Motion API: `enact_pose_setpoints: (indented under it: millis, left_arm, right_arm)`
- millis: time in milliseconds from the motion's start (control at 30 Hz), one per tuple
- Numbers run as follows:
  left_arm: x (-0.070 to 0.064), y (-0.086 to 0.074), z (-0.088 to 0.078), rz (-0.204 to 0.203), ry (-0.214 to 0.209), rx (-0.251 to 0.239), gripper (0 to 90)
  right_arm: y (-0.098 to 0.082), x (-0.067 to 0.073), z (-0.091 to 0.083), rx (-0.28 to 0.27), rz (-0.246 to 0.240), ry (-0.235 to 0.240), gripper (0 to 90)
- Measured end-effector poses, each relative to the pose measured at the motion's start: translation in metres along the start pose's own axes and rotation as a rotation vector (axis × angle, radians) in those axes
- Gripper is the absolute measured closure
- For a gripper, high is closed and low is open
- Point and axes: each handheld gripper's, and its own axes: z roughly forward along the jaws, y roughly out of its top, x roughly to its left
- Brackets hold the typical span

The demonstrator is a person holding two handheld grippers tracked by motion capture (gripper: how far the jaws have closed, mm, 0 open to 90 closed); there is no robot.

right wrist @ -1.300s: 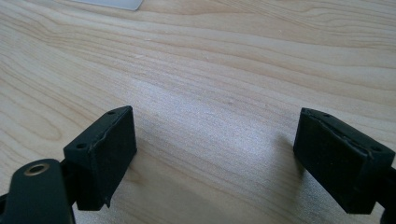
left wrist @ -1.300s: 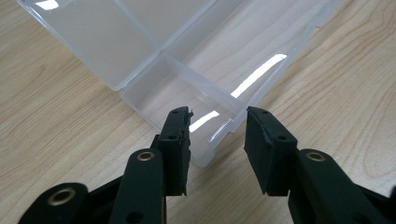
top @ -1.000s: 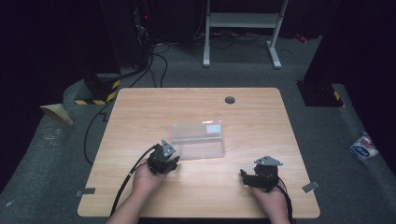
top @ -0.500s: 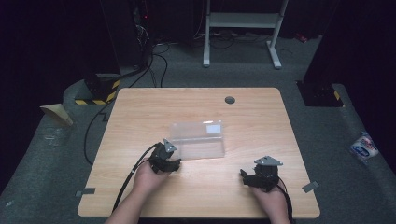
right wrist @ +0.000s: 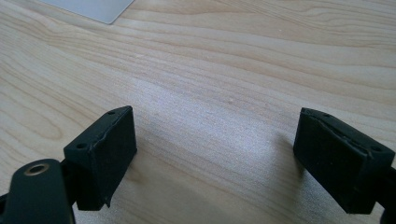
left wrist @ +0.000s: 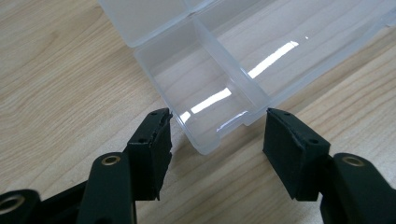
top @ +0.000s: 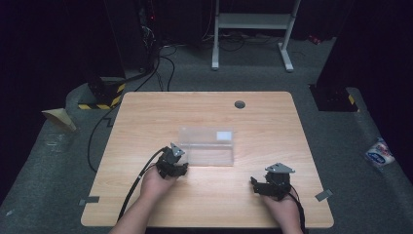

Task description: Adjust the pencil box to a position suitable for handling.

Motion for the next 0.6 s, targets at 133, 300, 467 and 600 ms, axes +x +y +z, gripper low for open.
enact_pose_setpoints:
  millis: [133,300,467,600]
  left_arm:
    - [0.0008,0.0020,0.0012,0.002,0.003,0.005,41.5]
    - [0.0003,0.0032,0.0023,-0.003,-0.002,0.005,41.5]
    - [0.0008,0.0024,0.0017,0.000,-0.002,0.005,39.9]
    - [0.0015,-0.0001,-0.0018,0.004,-0.003,0.010,37.3]
  right_arm:
    - [0.0000,0.0000,0.0000,0.000,0.000,0.000,13.0]
    - [0.0000,0.0000,0.0000,0.000,0.000,0.000,13.0]
    - [0.0000,0.0000,0.0000,0.000,0.000,0.000,13.0]
    - [0.0000,0.0000,0.0000,0.000,0.000,0.000,13.0]
